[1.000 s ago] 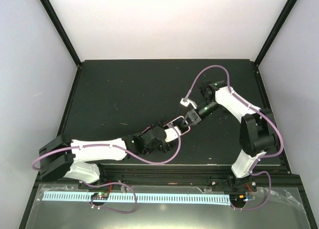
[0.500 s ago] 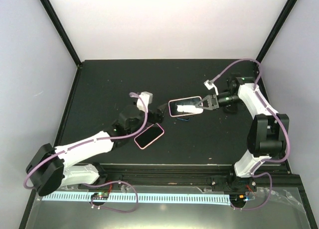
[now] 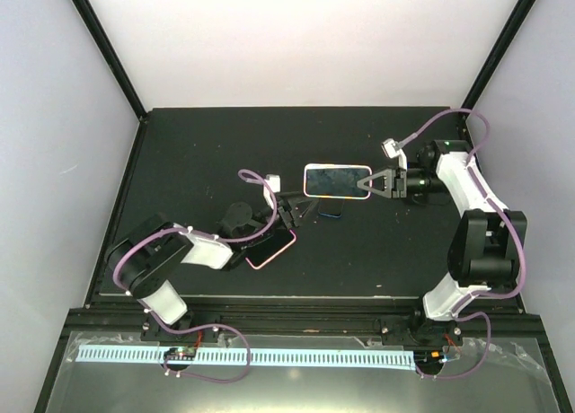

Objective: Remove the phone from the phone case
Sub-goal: Adjust the phone.

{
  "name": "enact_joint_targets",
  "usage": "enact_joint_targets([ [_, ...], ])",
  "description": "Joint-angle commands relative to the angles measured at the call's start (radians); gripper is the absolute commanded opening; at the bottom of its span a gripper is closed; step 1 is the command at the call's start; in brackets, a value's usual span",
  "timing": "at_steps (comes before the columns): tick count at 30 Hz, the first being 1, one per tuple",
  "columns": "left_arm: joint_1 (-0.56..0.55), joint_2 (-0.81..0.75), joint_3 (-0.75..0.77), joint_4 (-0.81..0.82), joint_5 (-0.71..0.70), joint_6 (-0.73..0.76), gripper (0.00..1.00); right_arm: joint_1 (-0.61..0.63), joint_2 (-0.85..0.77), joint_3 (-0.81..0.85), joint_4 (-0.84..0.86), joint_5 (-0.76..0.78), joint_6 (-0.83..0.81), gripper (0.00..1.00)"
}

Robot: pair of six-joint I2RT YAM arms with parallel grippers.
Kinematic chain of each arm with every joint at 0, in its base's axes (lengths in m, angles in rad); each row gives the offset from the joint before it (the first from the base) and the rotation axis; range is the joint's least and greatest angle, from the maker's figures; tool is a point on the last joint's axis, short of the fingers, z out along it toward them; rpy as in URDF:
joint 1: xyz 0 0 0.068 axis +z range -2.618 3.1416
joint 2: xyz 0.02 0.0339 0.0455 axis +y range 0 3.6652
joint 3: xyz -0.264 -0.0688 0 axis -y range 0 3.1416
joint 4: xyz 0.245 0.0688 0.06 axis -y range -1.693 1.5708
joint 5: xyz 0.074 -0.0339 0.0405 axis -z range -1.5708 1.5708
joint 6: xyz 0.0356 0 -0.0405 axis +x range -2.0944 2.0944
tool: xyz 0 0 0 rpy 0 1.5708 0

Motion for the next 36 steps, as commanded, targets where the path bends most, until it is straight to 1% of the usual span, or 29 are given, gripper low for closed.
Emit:
enact_joint_targets([
  [1,-0.015,0.063,0.008,0.333,0.085,-0.101,0.76,0.004,-0.071,-0.058,0.098,-0.063,0.092,0.01],
  [2,-0.022,0.069,0.008,0.355,0.093,-0.101,0.76,0.003,-0.102,-0.095,0.237,-0.053,0.279,0.01],
  [3,-0.026,0.070,0.008,0.370,0.101,-0.105,0.76,0.004,-0.140,-0.147,0.415,-0.043,0.473,0.01],
  [4,-0.031,0.069,0.007,0.385,0.113,-0.113,0.75,0.004,-0.181,-0.196,0.570,-0.035,0.634,0.01],
  [7,-0.049,0.055,-0.007,0.404,0.138,-0.120,0.73,0.004,-0.311,-0.352,0.954,0.004,1.031,0.01],
  [8,-0.057,0.049,-0.015,0.405,0.132,-0.116,0.72,0.004,-0.343,-0.402,1.077,0.009,1.139,0.01],
  [9,-0.064,0.044,-0.026,0.408,0.121,-0.109,0.71,0.005,-0.372,-0.437,1.154,0.020,1.208,0.01],
  [10,-0.070,0.041,-0.030,0.409,0.111,-0.104,0.70,0.007,-0.393,-0.461,1.182,0.044,1.229,0.01],
  [12,-0.078,0.037,-0.025,0.409,0.103,-0.101,0.65,0.007,-0.426,-0.489,1.187,0.089,1.217,0.01],
  [15,-0.081,0.049,0.011,0.409,0.140,-0.125,0.51,0.008,-0.452,-0.539,1.238,0.098,1.239,0.01],
  [17,-0.087,0.051,0.022,0.410,0.132,-0.135,0.44,0.008,-0.462,-0.555,1.282,0.097,1.273,0.01],
  [20,-0.097,0.046,0.036,0.409,0.133,-0.131,0.30,0.007,-0.480,-0.567,1.285,0.113,1.267,0.01],
  [25,-0.104,0.015,0.025,0.411,0.133,-0.114,0.20,0.008,-0.535,-0.614,1.321,0.149,1.270,0.01],
  [28,-0.104,-0.012,0.013,0.411,0.145,-0.087,0.16,0.007,-0.579,-0.639,1.339,0.170,1.273,0.02],
  [29,-0.103,-0.019,0.011,0.410,0.149,-0.079,0.13,0.008,-0.592,-0.645,1.340,0.174,1.272,0.05],
  [30,-0.103,-0.026,0.008,0.410,0.154,-0.075,0.10,0.008,-0.605,-0.650,1.343,0.174,1.270,0.13],
  [31,-0.103,-0.033,0.005,0.410,0.157,-0.074,0.07,0.008,-0.614,-0.654,1.339,0.167,1.262,0.27],
  [32,-0.101,-0.041,0.001,0.410,0.159,-0.074,0.06,0.008,-0.621,-0.654,1.325,0.157,1.239,0.44],
  [33,-0.101,-0.045,-0.005,0.409,0.158,-0.075,0.03,0.008,-0.620,-0.646,1.298,0.149,1.201,0.55],
  [34,-0.099,-0.052,-0.011,0.406,0.158,-0.086,0.02,0.008,-0.613,-0.625,1.242,0.145,1.135,0.61],
  [35,-0.094,-0.058,-0.016,0.399,0.162,-0.100,0.02,0.008,-0.599,-0.590,1.149,0.151,1.050,0.66],
  [36,-0.085,-0.064,-0.028,0.396,0.171,-0.113,0.02,0.008,-0.574,-0.514,1.029,0.164,0.881,0.70],
])
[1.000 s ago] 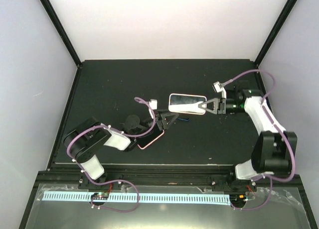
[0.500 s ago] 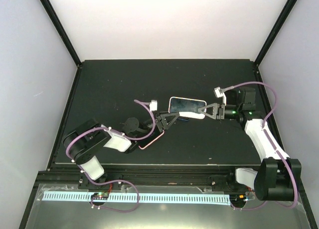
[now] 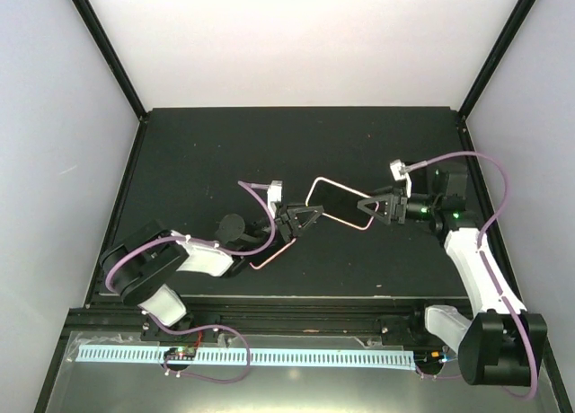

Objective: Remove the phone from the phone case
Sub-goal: Adjust the phone.

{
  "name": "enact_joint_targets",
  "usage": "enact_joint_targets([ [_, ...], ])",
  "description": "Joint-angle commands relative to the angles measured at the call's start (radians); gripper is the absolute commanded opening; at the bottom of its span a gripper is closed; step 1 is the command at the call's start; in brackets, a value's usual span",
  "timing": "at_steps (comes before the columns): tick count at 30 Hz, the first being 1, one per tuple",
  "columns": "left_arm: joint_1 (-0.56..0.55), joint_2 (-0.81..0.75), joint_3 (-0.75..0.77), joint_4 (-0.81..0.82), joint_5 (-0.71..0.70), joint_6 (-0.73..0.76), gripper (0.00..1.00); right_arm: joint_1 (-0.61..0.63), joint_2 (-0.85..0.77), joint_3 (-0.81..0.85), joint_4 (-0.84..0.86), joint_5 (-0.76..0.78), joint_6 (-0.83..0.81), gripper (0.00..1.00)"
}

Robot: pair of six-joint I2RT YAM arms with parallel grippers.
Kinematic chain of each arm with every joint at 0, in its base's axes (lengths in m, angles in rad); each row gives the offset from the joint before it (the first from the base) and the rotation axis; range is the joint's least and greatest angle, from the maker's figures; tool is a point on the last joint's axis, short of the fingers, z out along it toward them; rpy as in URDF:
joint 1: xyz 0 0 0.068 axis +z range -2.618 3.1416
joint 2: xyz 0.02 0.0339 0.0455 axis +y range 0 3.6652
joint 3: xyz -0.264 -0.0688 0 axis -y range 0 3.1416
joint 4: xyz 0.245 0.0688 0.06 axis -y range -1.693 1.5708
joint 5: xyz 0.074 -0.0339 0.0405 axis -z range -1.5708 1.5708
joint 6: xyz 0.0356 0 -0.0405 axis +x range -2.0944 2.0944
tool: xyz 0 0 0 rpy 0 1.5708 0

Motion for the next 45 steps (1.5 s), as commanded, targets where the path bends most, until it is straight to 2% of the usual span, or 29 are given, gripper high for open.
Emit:
enact_joint_targets([
  [1,0.015,-0.058,-0.022,0.128,0.044,-0.007,0.02,0.002,0.065,0.193,-0.389,0.067,-0.473,0.73],
  [3,0.032,-0.076,-0.050,0.105,0.087,-0.017,0.02,0.001,0.151,0.344,-0.728,0.133,-0.803,0.75],
  [4,0.039,-0.091,-0.064,0.069,0.111,-0.012,0.02,0.000,0.188,0.441,-0.871,0.155,-0.944,0.80],
  [6,0.047,-0.153,-0.075,-0.065,0.171,0.028,0.02,0.001,0.225,0.522,-1.079,0.190,-1.151,0.85],
  [9,0.044,-0.287,-0.048,-0.441,0.239,0.190,0.02,0.015,0.215,0.521,-1.132,0.277,-1.266,0.86],
  [12,0.029,-0.446,-0.026,-0.789,0.178,0.403,0.02,0.055,0.164,0.457,-1.108,0.365,-1.300,0.85],
  [18,0.029,-0.617,0.054,-1.160,0.179,0.576,0.02,0.205,0.046,0.314,-0.987,0.430,-1.246,0.80],
  [26,0.028,-0.640,0.128,-1.247,0.244,0.594,0.02,0.341,0.051,0.278,-0.930,0.367,-1.154,0.66],
  [33,0.029,-0.629,0.153,-1.231,0.306,0.589,0.02,0.401,0.058,0.233,-0.808,0.380,-1.027,0.59],
  [35,0.028,-0.630,0.149,-1.213,0.315,0.579,0.02,0.416,0.058,0.222,-0.775,0.386,-0.991,0.53],
  [36,0.029,-0.632,0.146,-1.207,0.314,0.576,0.02,0.421,0.060,0.220,-0.770,0.382,-0.981,0.48],
  [40,0.029,-0.640,0.136,-1.195,0.289,0.571,0.02,0.424,0.073,0.246,-0.802,0.340,-0.983,0.18],
  [43,0.029,-0.651,0.127,-1.188,0.209,0.545,0.02,0.423,0.081,0.274,-0.831,0.318,-0.989,0.07],
  [44,0.030,-0.658,0.121,-1.176,0.182,0.532,0.04,0.422,0.084,0.283,-0.836,0.309,-0.982,0.06],
  [45,0.030,-0.665,0.108,-1.143,0.154,0.512,0.18,0.422,0.087,0.290,-0.838,0.299,-0.972,0.05],
])
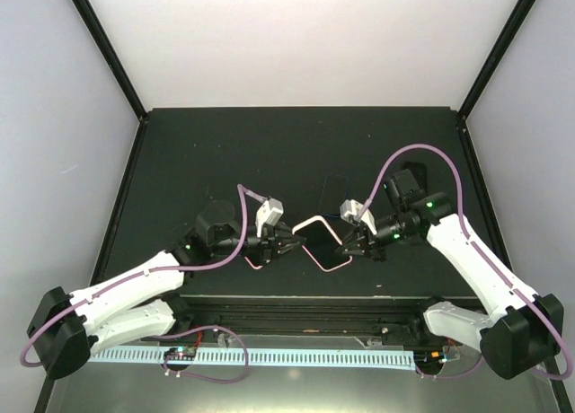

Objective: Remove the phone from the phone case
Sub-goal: Adjust the phone.

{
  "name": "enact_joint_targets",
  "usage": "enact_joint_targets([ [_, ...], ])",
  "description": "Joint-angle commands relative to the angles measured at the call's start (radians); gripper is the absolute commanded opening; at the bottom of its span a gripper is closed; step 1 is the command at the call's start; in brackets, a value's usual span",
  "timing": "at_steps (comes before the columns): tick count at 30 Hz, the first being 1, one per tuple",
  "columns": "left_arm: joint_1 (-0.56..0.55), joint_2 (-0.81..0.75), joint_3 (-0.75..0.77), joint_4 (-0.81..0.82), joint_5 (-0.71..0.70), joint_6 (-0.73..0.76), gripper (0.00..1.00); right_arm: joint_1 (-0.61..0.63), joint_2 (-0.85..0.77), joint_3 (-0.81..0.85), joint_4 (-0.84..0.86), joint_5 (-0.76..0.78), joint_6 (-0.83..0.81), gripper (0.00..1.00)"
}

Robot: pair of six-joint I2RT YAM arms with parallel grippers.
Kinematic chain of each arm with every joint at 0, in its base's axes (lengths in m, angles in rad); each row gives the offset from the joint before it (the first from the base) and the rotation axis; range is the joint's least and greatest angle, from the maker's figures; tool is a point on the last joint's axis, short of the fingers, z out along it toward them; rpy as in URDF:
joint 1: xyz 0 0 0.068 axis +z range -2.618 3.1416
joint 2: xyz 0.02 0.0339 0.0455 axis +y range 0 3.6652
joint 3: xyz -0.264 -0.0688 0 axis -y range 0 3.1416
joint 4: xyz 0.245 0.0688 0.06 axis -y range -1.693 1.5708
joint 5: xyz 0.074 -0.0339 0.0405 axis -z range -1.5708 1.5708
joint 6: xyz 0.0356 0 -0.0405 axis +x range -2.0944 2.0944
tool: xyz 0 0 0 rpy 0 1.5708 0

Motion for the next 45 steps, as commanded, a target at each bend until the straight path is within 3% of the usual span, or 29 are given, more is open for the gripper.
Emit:
enact_joint_targets([
  [1,-0.001,-0.045,0.001,0.165,-0.113,-0.080,0.37,0.004,0.013,0.059,0.008,-0.072,0.038,0.02],
  [2,-0.001,-0.050,-0.017,0.226,-0.127,-0.097,0.51,0.005,0.015,0.064,0.011,-0.086,0.055,0.01],
  [4,-0.002,-0.053,-0.049,0.300,-0.148,-0.123,0.59,0.004,0.024,0.078,0.013,-0.116,0.082,0.01],
  [11,-0.004,0.013,-0.066,0.422,-0.111,-0.162,0.59,0.003,0.069,0.130,-0.001,-0.181,0.130,0.01],
  [14,-0.005,0.050,-0.064,0.475,-0.088,-0.179,0.54,0.003,0.087,0.137,0.002,-0.198,0.139,0.01],
  [23,-0.005,0.110,-0.075,0.586,-0.064,-0.215,0.23,0.002,0.090,0.124,0.035,-0.186,0.170,0.01],
  [32,-0.005,0.114,-0.076,0.619,-0.022,-0.229,0.10,0.002,0.089,0.113,0.050,-0.189,0.173,0.01],
  [35,-0.003,0.094,-0.042,0.540,-0.001,-0.218,0.06,0.002,0.088,0.122,0.039,-0.167,0.157,0.14],
  [39,0.004,0.018,0.066,0.239,-0.037,-0.110,0.02,0.002,0.051,0.113,0.055,-0.069,0.144,0.40],
  [42,0.017,-0.025,0.165,0.016,-0.055,-0.022,0.02,0.002,0.021,0.121,0.028,-0.032,0.109,0.50],
  [45,0.037,-0.020,0.254,-0.127,-0.004,0.070,0.02,0.003,0.001,0.125,-0.005,-0.026,0.077,0.55],
])
